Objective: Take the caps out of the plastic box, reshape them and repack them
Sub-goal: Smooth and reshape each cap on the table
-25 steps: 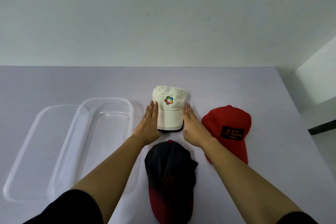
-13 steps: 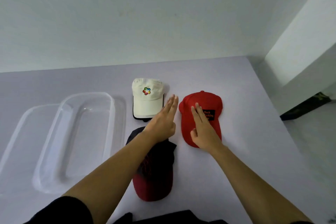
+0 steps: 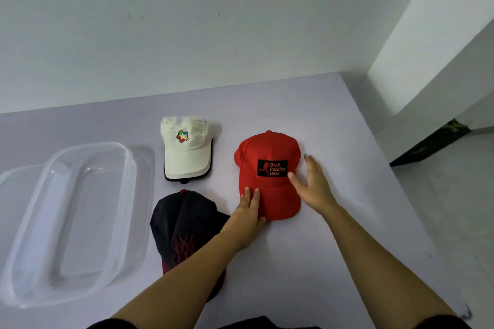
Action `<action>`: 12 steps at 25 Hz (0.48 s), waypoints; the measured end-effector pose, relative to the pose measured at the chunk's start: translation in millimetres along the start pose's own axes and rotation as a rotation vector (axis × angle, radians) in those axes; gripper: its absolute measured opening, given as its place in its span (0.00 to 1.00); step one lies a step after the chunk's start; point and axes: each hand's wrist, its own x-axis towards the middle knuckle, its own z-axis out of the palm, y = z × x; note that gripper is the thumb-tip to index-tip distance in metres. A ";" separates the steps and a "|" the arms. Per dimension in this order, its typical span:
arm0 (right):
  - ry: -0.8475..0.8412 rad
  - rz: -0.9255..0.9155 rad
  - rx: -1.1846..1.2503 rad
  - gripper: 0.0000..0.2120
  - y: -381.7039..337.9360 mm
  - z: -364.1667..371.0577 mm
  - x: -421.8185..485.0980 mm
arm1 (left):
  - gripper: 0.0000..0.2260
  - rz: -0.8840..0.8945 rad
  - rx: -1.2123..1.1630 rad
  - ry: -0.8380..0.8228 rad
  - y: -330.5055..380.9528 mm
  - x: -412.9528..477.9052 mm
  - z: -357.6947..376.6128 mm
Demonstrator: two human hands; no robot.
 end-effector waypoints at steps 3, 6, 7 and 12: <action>0.015 0.091 0.097 0.25 -7.7 -11.1 41.6 | 0.25 -0.051 -0.032 0.103 5.3 3.0 -2.5; -0.034 0.076 0.065 0.23 -11.7 -17.2 69.1 | 0.11 -0.166 -0.204 0.489 12.0 19.1 -25.4; -0.046 0.063 0.056 0.22 -12.2 -18.7 73.7 | 0.12 -0.220 -0.289 0.566 8.7 29.2 -35.7; -0.130 0.094 0.140 0.19 -7.5 -18.7 89.9 | 0.21 -0.278 -0.768 0.472 -19.6 78.8 -79.7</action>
